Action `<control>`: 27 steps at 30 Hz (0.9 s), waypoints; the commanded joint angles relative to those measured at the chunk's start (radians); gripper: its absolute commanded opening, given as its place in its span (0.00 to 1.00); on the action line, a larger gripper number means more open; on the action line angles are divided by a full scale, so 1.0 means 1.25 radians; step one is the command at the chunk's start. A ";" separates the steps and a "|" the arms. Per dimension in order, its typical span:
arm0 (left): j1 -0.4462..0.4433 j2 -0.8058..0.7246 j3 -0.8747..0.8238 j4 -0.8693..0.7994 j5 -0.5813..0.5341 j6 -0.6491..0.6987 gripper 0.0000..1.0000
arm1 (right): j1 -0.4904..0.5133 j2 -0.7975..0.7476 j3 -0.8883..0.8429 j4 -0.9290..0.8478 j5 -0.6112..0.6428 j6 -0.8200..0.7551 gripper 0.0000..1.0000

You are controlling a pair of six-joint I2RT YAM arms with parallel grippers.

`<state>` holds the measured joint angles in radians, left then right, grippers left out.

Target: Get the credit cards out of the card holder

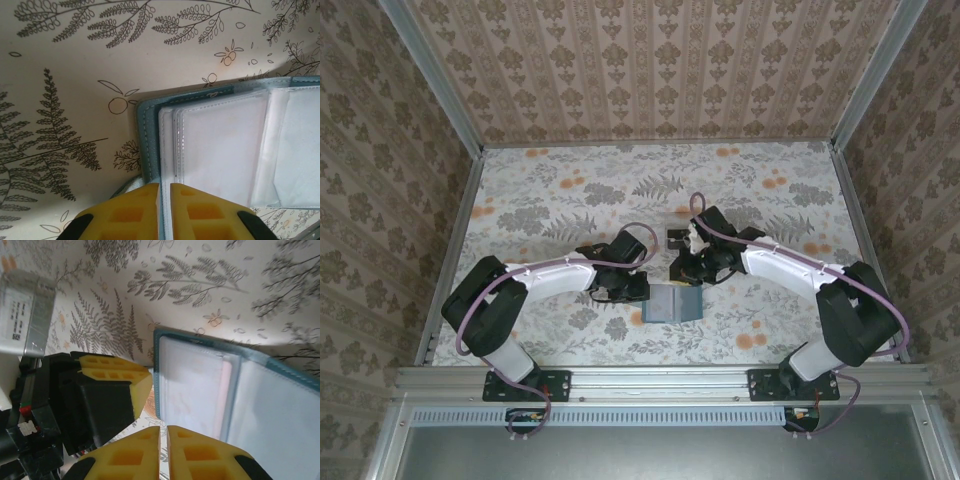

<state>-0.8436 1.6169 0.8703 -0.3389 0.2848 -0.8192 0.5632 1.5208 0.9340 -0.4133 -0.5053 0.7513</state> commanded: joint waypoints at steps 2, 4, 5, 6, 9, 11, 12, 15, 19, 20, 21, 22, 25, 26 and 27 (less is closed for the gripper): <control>-0.003 0.013 -0.016 0.011 0.007 -0.007 0.14 | 0.026 0.028 -0.017 0.061 -0.022 0.046 0.13; -0.003 0.017 -0.020 0.014 0.010 -0.007 0.12 | 0.038 0.041 -0.016 0.072 -0.023 0.051 0.12; -0.003 0.018 -0.021 0.015 0.012 -0.006 0.12 | 0.042 0.049 -0.016 0.074 -0.021 0.052 0.12; -0.003 0.021 -0.021 0.016 0.011 -0.006 0.12 | 0.047 0.058 -0.013 0.076 -0.022 0.053 0.11; -0.003 0.021 -0.027 0.015 0.011 -0.005 0.12 | 0.062 0.083 -0.009 0.084 -0.019 0.056 0.11; -0.004 0.018 -0.031 0.015 0.010 -0.005 0.12 | 0.072 0.096 -0.010 0.092 -0.017 0.061 0.10; -0.003 0.018 -0.032 0.016 0.010 -0.005 0.12 | 0.076 0.102 -0.009 0.097 -0.016 0.063 0.10; -0.004 0.018 -0.034 0.015 0.010 -0.006 0.11 | 0.082 0.120 -0.009 0.104 -0.009 0.065 0.10; -0.004 0.019 -0.036 0.016 0.010 -0.006 0.11 | 0.088 0.148 -0.010 0.122 -0.012 0.071 0.10; -0.004 0.019 -0.036 0.017 0.010 -0.007 0.11 | 0.090 0.155 -0.010 0.127 -0.014 0.072 0.10; -0.004 0.018 -0.038 0.017 0.010 -0.006 0.11 | 0.093 0.162 -0.011 0.133 -0.015 0.075 0.10; -0.004 0.019 -0.038 0.017 0.010 -0.007 0.11 | 0.095 0.170 -0.010 0.137 -0.018 0.076 0.10; -0.003 0.019 -0.039 0.017 0.010 -0.007 0.10 | 0.101 0.186 -0.008 0.149 -0.020 0.081 0.09; -0.005 0.017 -0.039 0.017 0.010 -0.007 0.10 | 0.103 0.191 -0.007 0.150 -0.022 0.081 0.09; -0.004 0.018 -0.038 0.018 0.011 -0.008 0.10 | 0.105 0.197 -0.005 0.153 -0.023 0.082 0.09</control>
<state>-0.8436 1.6356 0.8379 -0.3058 0.2909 -0.8192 0.6849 1.7443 0.9253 -0.2462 -0.5095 0.8379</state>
